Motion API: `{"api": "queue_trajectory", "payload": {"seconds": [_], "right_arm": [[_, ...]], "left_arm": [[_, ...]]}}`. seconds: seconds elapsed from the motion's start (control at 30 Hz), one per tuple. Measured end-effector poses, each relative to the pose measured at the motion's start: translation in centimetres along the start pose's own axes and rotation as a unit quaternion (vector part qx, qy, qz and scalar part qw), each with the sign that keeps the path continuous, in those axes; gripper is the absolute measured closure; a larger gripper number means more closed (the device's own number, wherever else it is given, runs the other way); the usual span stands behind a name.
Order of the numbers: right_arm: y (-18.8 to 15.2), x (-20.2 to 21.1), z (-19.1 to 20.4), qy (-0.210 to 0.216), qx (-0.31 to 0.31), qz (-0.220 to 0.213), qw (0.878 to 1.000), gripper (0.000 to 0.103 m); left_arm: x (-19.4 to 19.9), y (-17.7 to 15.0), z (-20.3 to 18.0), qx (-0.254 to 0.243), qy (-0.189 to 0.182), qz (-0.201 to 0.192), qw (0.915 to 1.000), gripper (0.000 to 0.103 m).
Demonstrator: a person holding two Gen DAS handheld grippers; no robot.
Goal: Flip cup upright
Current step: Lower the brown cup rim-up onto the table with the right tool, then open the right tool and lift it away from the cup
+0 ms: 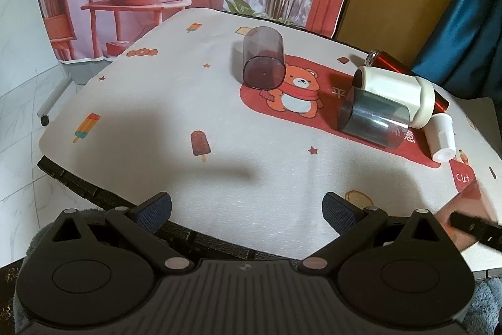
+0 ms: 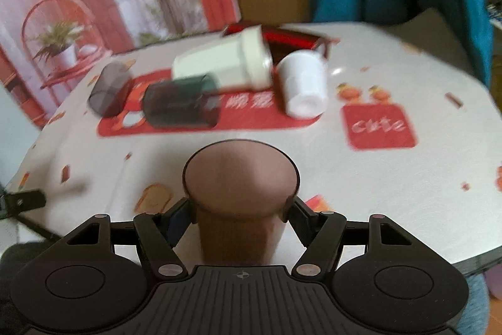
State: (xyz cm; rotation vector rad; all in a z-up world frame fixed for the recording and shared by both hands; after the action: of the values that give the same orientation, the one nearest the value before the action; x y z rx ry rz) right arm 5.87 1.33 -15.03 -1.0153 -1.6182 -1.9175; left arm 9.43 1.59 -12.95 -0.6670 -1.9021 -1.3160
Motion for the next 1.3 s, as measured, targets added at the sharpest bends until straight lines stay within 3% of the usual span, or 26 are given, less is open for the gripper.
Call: {"api": "queue_trajectory", "payload": {"seconds": [0.2,0.33,0.5,0.77,0.9,1.0,1.07,1.17,1.3], "right_arm": [[0.2,0.2,-3.8,-0.079,-0.031,-0.062,0.994,0.040],[-0.1,-1.3,-5.6,-0.115,-0.036,-0.071,0.990,0.040],[0.0,-2.9,-5.9,-0.115,-0.033,-0.073,0.990,0.040],[1.3,-3.7,-3.7,-0.120,0.038,-0.097,0.987,0.040],[1.4,-4.8,-3.0,-0.107,0.055,-0.082,0.989,0.040],[1.5,-4.9,-2.6,-0.105,0.062,-0.073,0.990,0.033],[1.5,-4.4,-2.5,-0.103,0.060,-0.074,0.990,0.020],[1.5,-3.3,-2.2,-0.103,0.063,-0.067,0.990,0.008],[1.5,-0.9,-2.3,-0.084,0.034,-0.055,0.994,0.000]], "left_arm": [[-0.2,-0.3,-0.1,-0.006,-0.002,0.004,1.0000,0.000],[-0.5,-0.4,-0.2,-0.011,0.000,0.007,0.9999,0.000],[-0.9,-0.4,-0.2,-0.015,0.003,0.010,0.9998,0.000],[-0.9,-0.7,-0.6,-0.028,0.004,0.012,0.9995,0.000],[-0.8,-0.9,-0.9,-0.038,0.002,0.009,0.9992,0.000],[-0.6,-0.9,-1.1,-0.041,0.000,0.006,0.9991,0.000],[-0.5,-0.9,-1.1,-0.042,-0.002,0.003,0.9991,0.000],[-0.1,-0.8,-1.4,-0.051,-0.009,-0.006,0.9987,0.000],[0.9,-0.7,-2.1,-0.064,-0.019,-0.025,0.9975,0.000]]}}
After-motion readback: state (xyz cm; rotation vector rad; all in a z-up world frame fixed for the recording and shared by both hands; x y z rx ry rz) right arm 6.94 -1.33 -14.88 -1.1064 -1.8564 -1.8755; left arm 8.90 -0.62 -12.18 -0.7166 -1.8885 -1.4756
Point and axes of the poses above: each gripper's, at about its wrist camera, not at the fingertips, and x roughly against the way its jaws point, z to its left, y to its top, the point moved 5 cm from there along -x, roughly the way its jaws point, and after that the axes turned 13 degrees about x, right-handed, at the moved point
